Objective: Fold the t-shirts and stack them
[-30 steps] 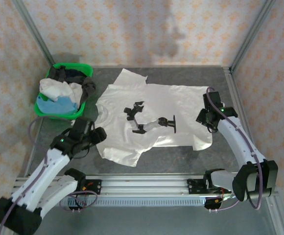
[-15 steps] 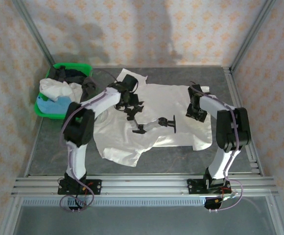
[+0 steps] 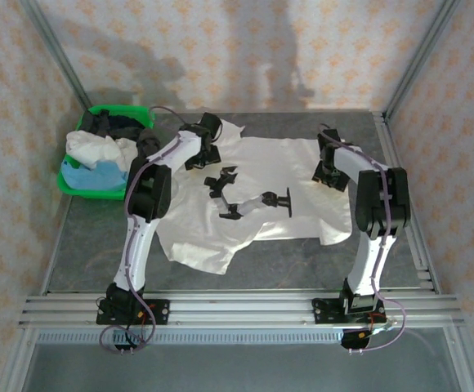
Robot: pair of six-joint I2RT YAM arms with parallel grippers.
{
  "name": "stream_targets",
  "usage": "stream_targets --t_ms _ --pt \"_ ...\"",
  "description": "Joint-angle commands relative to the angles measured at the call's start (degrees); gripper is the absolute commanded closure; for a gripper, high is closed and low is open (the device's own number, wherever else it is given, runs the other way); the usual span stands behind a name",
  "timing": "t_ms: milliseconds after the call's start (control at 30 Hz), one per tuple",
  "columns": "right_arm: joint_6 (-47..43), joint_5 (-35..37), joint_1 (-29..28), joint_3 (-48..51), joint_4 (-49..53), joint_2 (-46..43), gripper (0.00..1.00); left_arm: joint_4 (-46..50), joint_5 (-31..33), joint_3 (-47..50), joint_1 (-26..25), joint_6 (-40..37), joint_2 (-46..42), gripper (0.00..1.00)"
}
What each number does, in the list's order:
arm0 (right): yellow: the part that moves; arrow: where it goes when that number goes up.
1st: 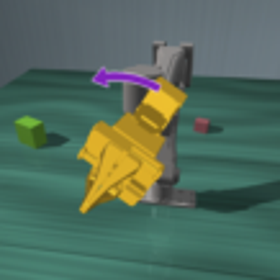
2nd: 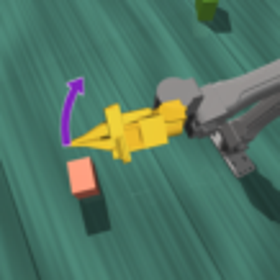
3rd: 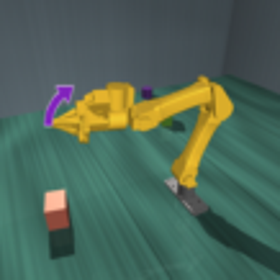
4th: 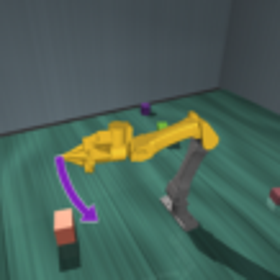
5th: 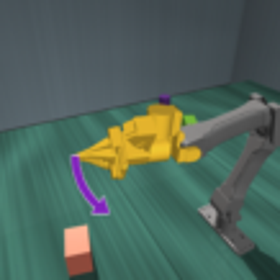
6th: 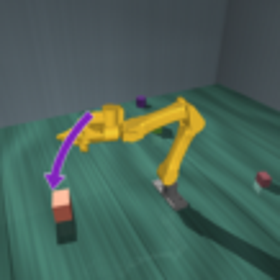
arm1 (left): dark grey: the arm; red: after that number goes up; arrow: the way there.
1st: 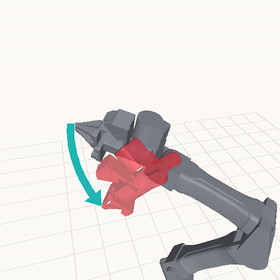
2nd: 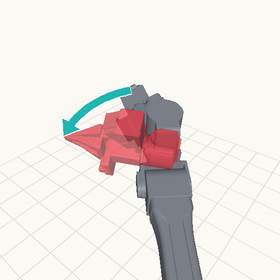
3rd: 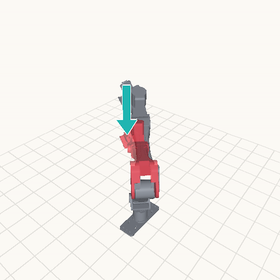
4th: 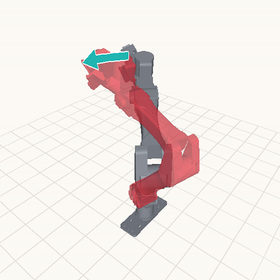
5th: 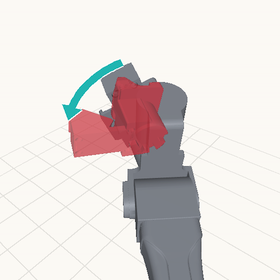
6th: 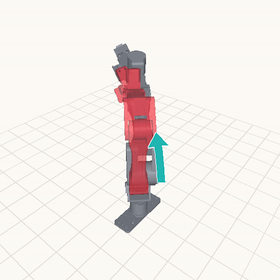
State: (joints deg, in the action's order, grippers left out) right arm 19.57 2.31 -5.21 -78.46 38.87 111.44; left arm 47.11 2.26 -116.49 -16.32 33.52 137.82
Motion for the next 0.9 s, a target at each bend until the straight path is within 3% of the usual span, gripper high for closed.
stream_targets --t_ms 0,233,367,533,633,867 --pt "2.1 4.47 -1.15 6.55 6.56 -12.53 0.35 2.1 2.45 4.86 1.31 -0.17 -5.48 0.23" --pt "14.24 5.1 -10.53 30.93 10.13 -38.21 0.36 3.6 3.0 9.28 -3.0 -2.58 -17.67 0.17" --pt "19.47 3.82 -15.75 38.0 11.74 -44.61 0.39 2.76 3.27 17.86 -4.97 -2.58 -27.84 0.16" --pt "18.08 1.01 -16.08 40.54 7.8 -43.93 0.48 -1.61 2.32 41.57 -5.52 0.07 -49.12 0.2" --pt "16.57 -0.28 -16.9 39.22 5.59 -39.23 0.5 -0.77 2.49 54.57 -5.91 2.39 -59.46 0.23" --pt "14.09 -1.6 -18.26 37.44 3.14 -35.39 0.51 7.36 3.01 73.76 -8.8 13.0 -77.52 0.23"
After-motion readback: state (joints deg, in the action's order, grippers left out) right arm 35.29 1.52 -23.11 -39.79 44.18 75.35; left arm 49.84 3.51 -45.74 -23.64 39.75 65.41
